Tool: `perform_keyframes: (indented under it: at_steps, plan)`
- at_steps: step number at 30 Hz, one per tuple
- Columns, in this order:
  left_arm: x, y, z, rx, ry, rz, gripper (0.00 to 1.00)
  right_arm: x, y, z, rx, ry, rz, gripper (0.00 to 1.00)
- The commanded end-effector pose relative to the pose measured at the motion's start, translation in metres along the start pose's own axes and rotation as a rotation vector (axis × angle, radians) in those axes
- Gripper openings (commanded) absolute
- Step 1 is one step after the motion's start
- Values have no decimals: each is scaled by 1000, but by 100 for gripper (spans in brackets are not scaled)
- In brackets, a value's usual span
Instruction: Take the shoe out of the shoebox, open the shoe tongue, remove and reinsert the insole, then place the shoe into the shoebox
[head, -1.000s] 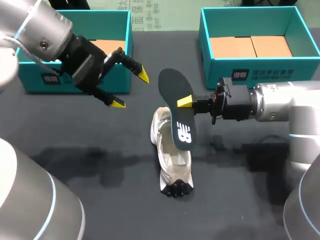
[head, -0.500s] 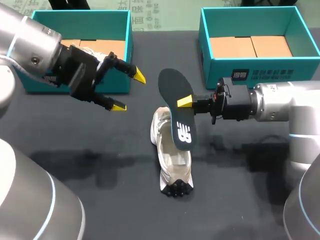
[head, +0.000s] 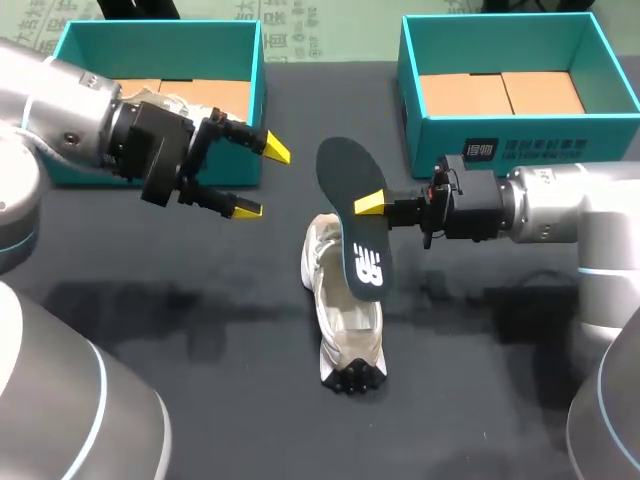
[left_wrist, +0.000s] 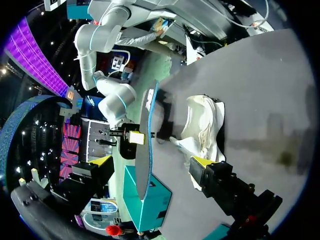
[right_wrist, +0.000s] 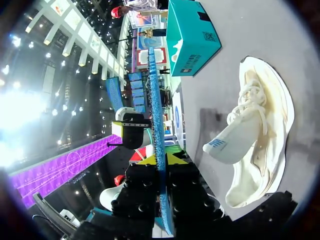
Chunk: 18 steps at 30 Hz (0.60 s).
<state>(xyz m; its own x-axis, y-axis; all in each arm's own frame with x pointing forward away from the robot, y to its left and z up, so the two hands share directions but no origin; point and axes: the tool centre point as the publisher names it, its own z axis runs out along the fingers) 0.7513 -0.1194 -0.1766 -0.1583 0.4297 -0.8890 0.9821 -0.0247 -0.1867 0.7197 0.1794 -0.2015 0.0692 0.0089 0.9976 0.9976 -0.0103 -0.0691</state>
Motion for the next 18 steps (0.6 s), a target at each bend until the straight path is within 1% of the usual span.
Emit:
perform_keyframes:
  at_steps: [1, 4, 7, 8, 9, 10, 12, 14, 15, 16, 18]
  plan:
    - [-5, 6, 1, 21, 13, 0, 100, 0, -1, 0, -2, -1, 0, 0]
    - [-5, 6, 1, 21, 13, 0, 100, 0, -1, 0, -2, -1, 0, 0]
    - [3, 6, 21, 34, -80, 50, 100, 0, -1, 0, -2, -1, 0, 0]
    - [5, 7, 26, 24, -97, 56, 100, 0, -1, 0, -2, -1, 0, 0]
    - [8, 7, 30, 40, -103, 73, 100, 0, -1, 0, -2, -1, 0, 0]
    - [9, 7, 33, 49, -141, 62, 100, 0, -1, 0, -2, -1, 0, 0]
    - [12, 8, 39, 33, -152, 76, 100, 0, -1, 0, -2, -1, 0, 0]
    - [12, 8, 43, 16, -192, 69, 100, 0, -1, 0, -2, -1, 0, 0]
    - [12, 8, 45, -8, -203, 71, 100, -1, -1, 2, -5, 3, -3, 0]
    - [11, 8, 46, -4, -220, 62, 100, -2, -2, 3, -6, 8, -5, 0]
    - [10, 8, 49, -37, -240, 66, 100, -3, -3, 5, -15, 12, -11, 0]
